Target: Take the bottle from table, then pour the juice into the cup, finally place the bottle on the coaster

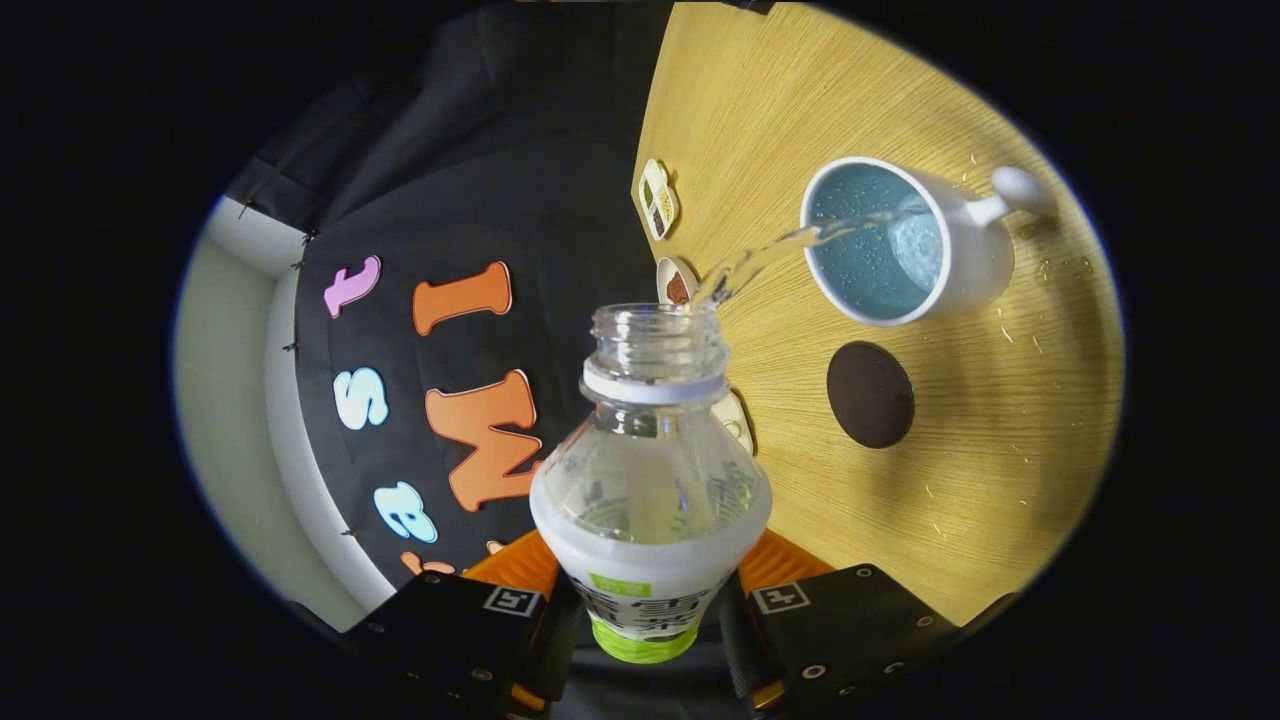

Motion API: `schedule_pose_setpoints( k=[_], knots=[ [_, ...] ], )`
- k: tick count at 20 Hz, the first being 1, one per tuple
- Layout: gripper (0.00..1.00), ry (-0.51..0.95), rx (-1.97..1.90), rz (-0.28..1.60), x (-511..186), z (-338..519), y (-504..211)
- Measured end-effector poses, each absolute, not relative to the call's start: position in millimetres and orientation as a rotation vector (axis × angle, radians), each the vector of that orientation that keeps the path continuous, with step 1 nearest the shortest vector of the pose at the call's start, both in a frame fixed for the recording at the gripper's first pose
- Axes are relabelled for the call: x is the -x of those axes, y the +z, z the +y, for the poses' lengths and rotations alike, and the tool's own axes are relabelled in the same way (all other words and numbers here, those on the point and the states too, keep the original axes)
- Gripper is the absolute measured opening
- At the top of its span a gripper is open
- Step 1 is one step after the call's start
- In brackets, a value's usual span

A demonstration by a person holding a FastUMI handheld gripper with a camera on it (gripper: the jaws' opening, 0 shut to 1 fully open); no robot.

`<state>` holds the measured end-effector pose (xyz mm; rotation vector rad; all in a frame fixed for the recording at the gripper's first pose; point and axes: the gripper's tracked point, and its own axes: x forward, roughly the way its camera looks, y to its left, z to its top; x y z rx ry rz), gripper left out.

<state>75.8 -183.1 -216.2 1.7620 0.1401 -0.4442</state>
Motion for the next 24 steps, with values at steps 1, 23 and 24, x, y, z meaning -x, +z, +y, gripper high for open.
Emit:
schedule_pose_setpoints(
  k=[1,23,24],
  knots=[
    [0.62,-0.442,-1.765,0.14,-75.3,-182.1,-215.5],
    [0.62,-0.449,-1.838,0.165,-78.4,-175.7,-219.9],
    [0.62,-0.449,-1.843,0.165,-79.3,-174.4,-221.2]
  ],
)
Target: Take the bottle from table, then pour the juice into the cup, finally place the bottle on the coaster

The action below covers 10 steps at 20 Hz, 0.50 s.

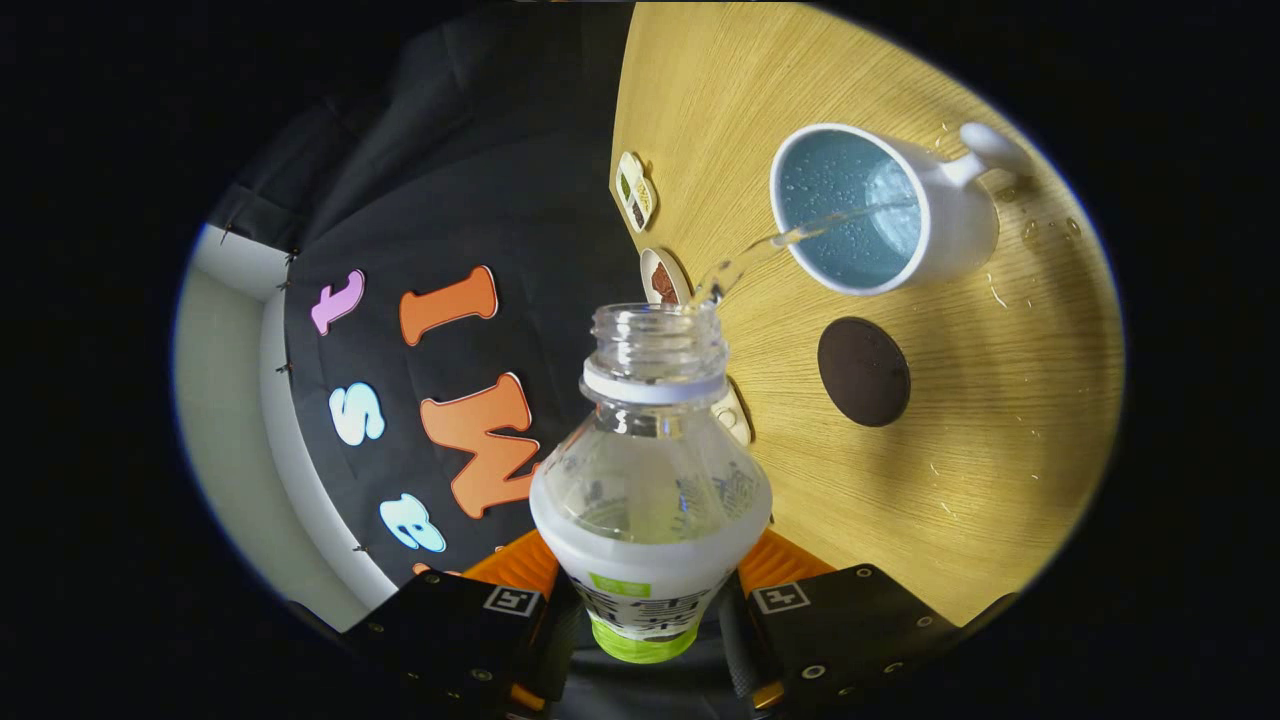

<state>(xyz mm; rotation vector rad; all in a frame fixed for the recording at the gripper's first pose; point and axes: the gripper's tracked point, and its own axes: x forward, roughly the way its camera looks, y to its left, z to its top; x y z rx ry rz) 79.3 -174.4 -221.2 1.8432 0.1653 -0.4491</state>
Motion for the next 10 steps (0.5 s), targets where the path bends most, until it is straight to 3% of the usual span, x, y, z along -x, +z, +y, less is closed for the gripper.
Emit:
schedule_pose_setpoints(
  k=[10],
  knots=[
    [0.62,-0.458,-1.878,0.15,-79.7,-177.8,-218.0]
  ],
)
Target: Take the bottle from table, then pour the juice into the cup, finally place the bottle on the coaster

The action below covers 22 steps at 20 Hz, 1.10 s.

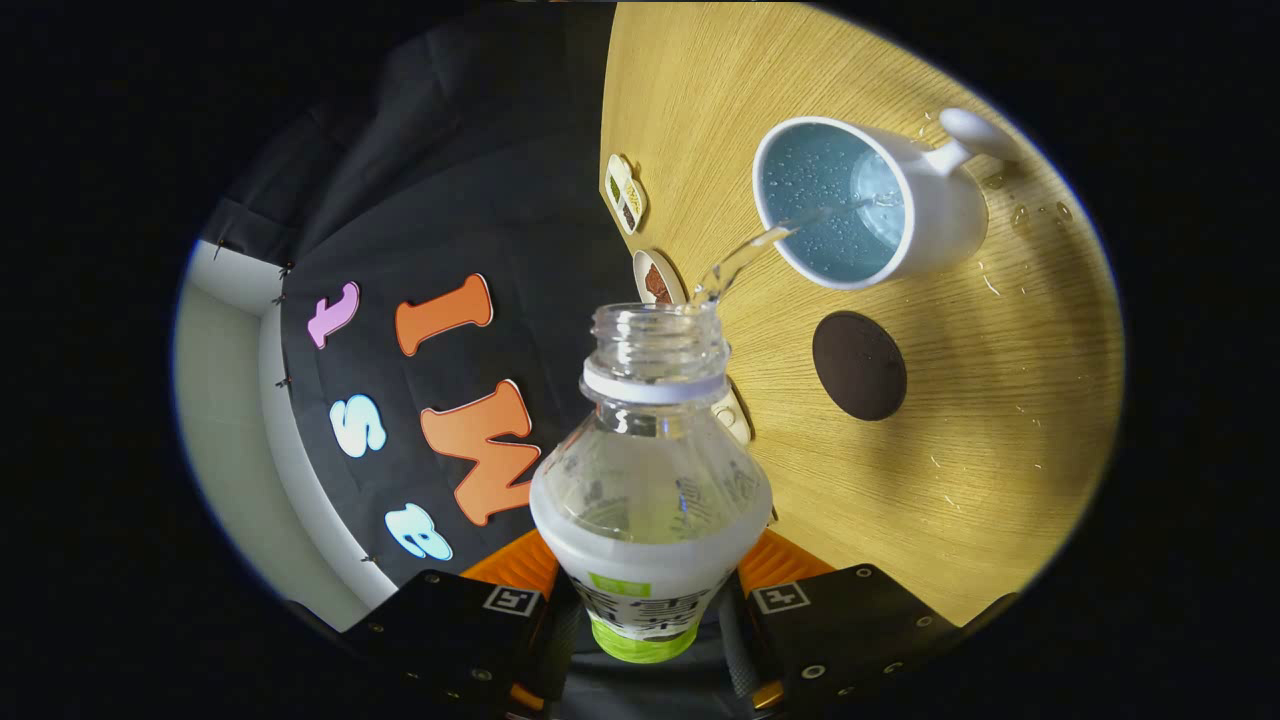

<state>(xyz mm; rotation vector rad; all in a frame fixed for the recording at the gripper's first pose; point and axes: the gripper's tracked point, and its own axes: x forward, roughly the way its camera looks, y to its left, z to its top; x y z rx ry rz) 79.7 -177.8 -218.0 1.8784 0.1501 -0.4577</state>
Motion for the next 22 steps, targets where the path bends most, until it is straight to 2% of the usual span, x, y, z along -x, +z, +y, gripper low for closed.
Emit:
schedule_pose_setpoints(
  k=[22],
  knots=[
    [0.62,-0.475,-1.979,0.095,-83.9,-191.3,-208.9]
  ],
)
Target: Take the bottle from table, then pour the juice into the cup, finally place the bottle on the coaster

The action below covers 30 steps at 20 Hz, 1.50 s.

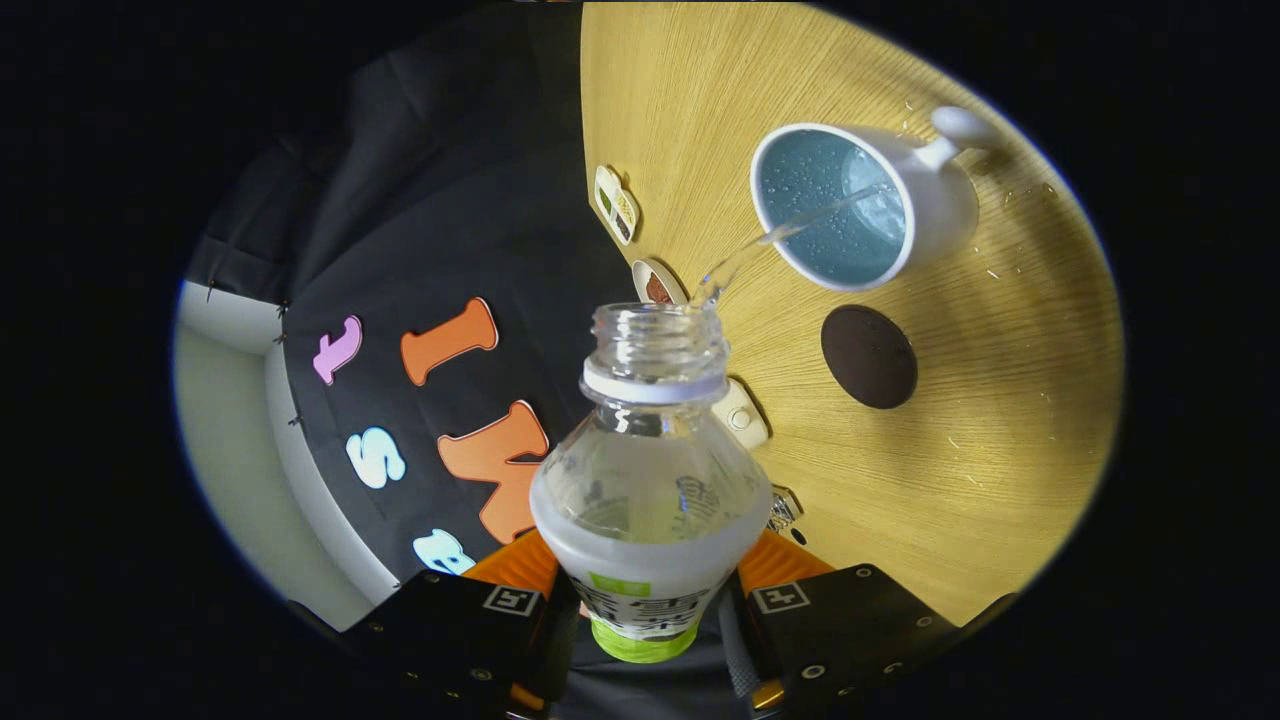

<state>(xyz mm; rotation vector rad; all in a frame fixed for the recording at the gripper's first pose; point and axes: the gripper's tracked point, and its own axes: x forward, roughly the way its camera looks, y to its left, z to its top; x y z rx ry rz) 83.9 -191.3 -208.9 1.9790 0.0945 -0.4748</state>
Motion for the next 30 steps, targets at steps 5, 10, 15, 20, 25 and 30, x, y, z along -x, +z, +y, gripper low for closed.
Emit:
schedule_pose_setpoints(
  k=[5,10,15,20,25,30],
  knots=[
    [0.62,-0.48,-1.999,0.09,-82.4,-194.1,-210.5],
    [0.62,-0.488,-2.021,0.084,-82.3,-198.1,-210.2],
    [0.62,-0.494,-2.047,0.082,-80.8,-199.1,-209.9],
    [0.62,-0.514,-2.083,0.065,-77.6,-203.9,-209.8],
    [0.62,-0.517,-2.106,0.056,-79.3,-205.4,-210.4],
    [0.62,-0.517,-2.131,0.053,-82.4,-206.1,-208.1]
  ],
)
